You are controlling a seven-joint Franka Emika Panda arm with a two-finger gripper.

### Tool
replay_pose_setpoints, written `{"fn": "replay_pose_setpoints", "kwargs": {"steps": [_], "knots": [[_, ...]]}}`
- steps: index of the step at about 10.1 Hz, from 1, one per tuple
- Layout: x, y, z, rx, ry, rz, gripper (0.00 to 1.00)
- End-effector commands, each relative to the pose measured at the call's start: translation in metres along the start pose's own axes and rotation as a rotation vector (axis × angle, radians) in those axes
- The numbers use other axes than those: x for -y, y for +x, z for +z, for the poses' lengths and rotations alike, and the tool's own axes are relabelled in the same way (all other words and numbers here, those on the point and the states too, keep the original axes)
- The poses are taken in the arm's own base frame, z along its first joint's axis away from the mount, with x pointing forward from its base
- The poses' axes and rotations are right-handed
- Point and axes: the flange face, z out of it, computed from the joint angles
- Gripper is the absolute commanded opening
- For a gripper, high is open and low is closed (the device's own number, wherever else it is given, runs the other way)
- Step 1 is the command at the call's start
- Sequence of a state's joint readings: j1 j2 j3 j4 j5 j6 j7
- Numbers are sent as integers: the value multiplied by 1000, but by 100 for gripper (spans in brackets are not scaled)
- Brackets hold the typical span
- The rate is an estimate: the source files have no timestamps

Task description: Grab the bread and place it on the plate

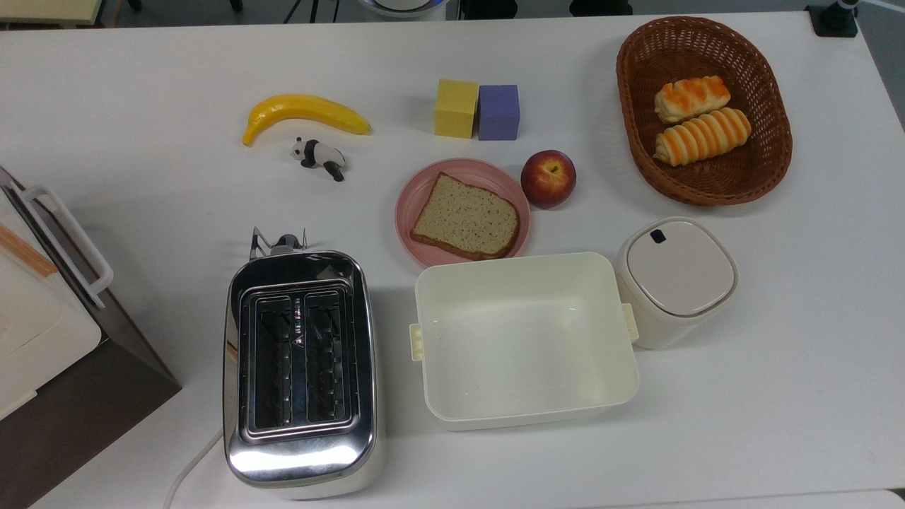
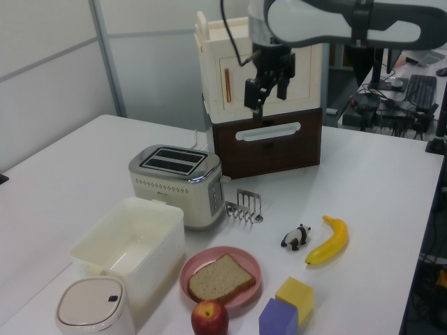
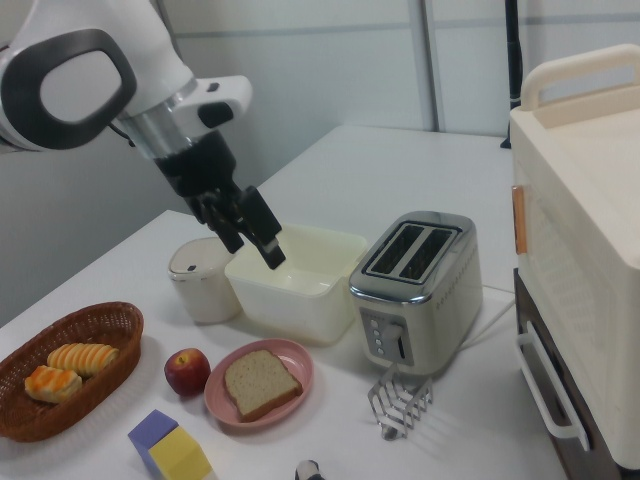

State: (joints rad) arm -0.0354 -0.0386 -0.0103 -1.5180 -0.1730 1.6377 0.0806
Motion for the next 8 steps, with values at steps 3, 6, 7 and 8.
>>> {"fn": "replay_pose_setpoints", "kwargs": {"steps": [3, 6, 7, 8], "knots": [[-38, -1, 15, 30, 156, 79, 100], [-28, -1, 14, 32, 175, 64, 100], [-23, -1, 15, 36, 176, 55, 100], [-14, -1, 15, 38, 178, 38, 100]]}}
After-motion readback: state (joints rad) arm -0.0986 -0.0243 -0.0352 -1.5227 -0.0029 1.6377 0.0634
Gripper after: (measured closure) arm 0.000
